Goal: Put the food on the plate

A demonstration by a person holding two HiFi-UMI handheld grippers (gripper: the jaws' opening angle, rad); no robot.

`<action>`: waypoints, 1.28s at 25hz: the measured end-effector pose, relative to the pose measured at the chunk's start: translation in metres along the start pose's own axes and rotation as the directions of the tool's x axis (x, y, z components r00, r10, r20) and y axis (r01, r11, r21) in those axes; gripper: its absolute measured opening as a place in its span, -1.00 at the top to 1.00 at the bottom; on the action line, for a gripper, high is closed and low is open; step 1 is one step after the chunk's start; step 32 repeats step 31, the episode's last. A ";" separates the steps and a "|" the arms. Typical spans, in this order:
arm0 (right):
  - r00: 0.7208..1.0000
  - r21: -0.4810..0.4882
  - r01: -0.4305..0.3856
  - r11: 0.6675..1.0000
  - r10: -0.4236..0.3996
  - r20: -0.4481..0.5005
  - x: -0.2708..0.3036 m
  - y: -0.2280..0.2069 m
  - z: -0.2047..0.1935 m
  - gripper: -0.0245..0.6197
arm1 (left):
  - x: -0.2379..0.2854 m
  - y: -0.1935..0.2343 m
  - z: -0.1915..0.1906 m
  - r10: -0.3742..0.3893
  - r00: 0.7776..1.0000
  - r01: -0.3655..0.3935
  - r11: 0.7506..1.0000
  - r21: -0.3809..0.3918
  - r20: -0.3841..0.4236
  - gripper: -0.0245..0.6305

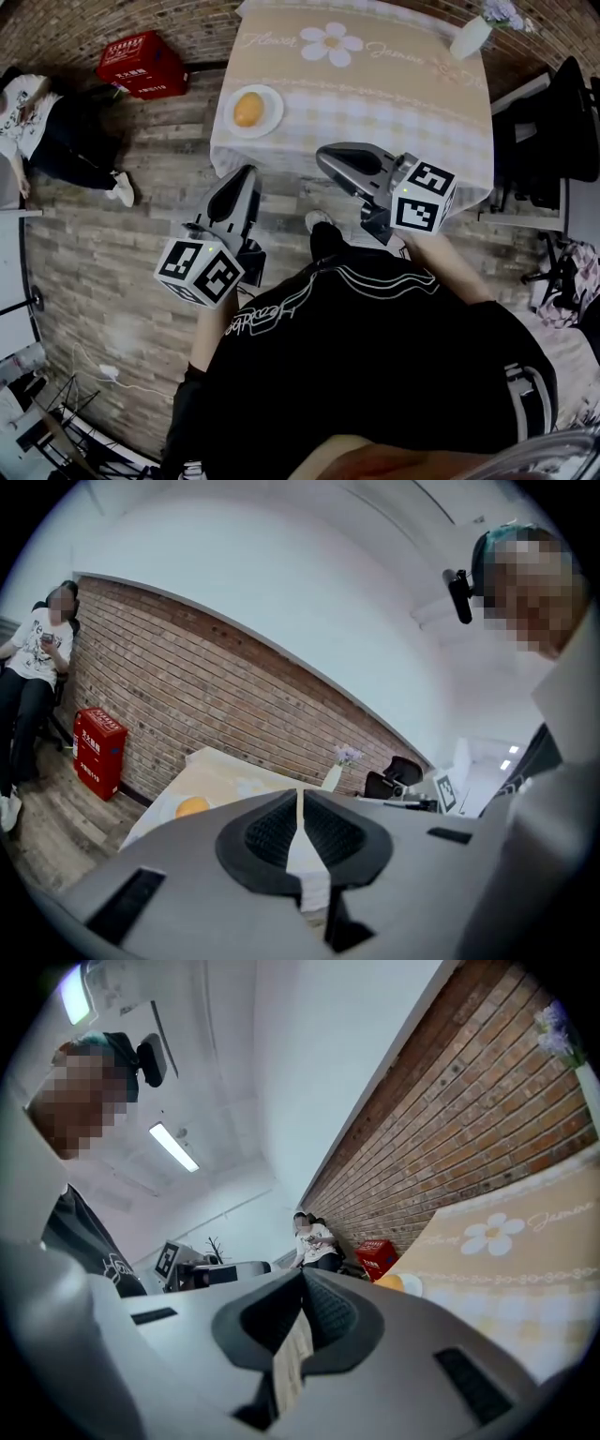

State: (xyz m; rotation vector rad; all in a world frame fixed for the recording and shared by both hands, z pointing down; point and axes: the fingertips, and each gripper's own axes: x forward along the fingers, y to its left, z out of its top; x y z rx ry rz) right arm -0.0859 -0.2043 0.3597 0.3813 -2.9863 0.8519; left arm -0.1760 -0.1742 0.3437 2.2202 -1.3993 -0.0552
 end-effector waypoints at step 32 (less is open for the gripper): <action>1.000 -0.028 0.017 0.999 -0.017 0.025 -0.007 0.003 0.008 0.93 | 0.013 -0.021 -0.003 -0.035 0.998 0.038 0.997 0.067 -0.051 0.90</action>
